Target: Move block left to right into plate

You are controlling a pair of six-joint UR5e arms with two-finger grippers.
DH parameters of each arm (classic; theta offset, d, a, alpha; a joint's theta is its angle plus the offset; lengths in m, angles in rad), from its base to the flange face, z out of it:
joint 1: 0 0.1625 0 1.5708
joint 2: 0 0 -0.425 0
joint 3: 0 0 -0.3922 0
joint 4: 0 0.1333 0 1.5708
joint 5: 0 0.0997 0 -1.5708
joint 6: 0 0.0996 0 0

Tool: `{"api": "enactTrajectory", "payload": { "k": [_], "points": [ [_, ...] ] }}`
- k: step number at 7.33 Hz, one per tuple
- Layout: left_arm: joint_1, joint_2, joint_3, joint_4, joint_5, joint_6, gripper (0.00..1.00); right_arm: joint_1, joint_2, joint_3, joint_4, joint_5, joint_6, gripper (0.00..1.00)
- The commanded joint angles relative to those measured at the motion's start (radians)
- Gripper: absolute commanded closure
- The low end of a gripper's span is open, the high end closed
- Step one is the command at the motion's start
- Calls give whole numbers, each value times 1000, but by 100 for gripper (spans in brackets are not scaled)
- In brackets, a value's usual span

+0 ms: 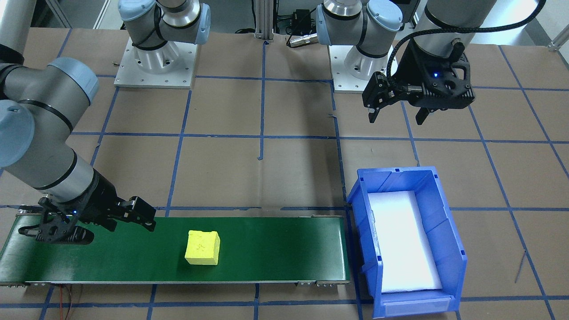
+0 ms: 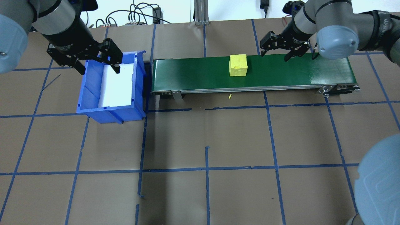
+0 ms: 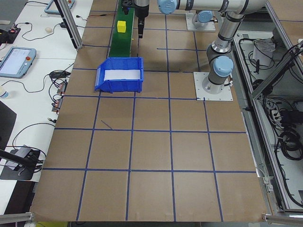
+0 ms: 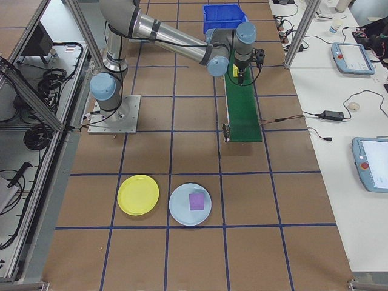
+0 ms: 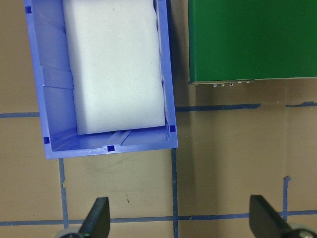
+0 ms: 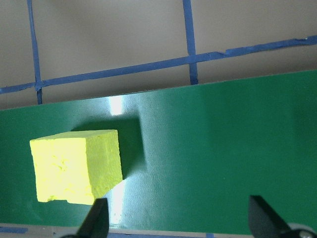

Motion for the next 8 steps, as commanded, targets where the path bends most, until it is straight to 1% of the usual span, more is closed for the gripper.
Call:
{"api": "enactTrajectory", "payload": {
  "k": [1,3,4,5,8],
  "points": [
    [1,1,-2,0,2,0,0,1,29,-8,-31,8,-2,0],
    [-9,-4,0,1,2,0,0,1,44,-8,-31,51,7,0],
    [0,1,-2,-6,5,2,0,1,47,-6,-31,51,4,0],
    [-5,1,-3,-3,19,0,0,1,52,-6,-31,52,-8,0],
    [-10,1,-6,-9,21,2,0,1,62,-3,-31,51,-34,3]
  ]
}}
